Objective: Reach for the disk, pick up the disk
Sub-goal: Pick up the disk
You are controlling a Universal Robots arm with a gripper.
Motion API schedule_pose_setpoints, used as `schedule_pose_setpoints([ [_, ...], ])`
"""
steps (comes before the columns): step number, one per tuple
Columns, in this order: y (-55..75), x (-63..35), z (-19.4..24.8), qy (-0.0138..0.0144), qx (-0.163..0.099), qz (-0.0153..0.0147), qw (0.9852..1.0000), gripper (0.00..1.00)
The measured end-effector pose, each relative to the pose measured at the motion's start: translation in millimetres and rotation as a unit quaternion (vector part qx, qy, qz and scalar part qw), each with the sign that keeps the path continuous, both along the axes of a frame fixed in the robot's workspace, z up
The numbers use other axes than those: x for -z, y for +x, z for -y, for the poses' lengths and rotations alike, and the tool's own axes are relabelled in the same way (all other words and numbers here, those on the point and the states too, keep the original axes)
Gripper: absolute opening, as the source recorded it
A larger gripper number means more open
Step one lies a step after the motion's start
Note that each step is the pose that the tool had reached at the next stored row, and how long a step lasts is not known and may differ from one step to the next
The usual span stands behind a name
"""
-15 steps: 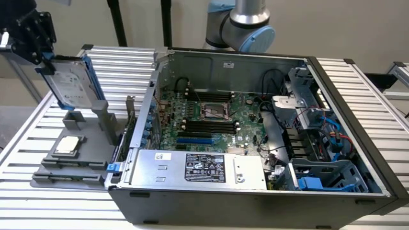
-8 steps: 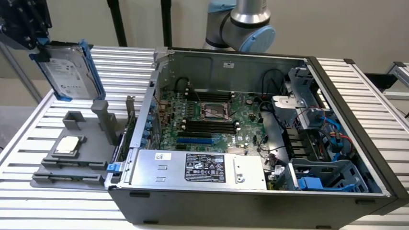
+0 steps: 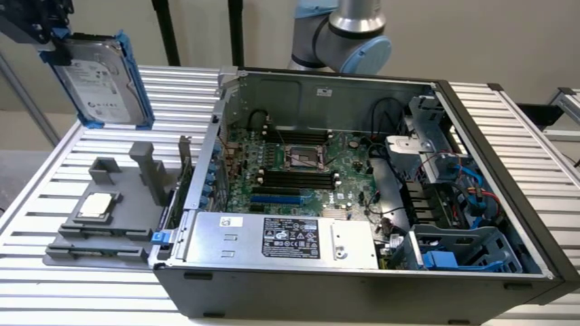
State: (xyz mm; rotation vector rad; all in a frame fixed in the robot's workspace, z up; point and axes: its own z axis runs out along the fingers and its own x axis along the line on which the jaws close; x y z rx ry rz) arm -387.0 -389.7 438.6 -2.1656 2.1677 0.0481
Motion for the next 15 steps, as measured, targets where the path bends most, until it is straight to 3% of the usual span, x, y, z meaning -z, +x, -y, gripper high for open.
schedule_pose_setpoints([
  [15,59.2,-52.4,9.2,0.0156,-0.002,0.0,0.9999,0.33],
])
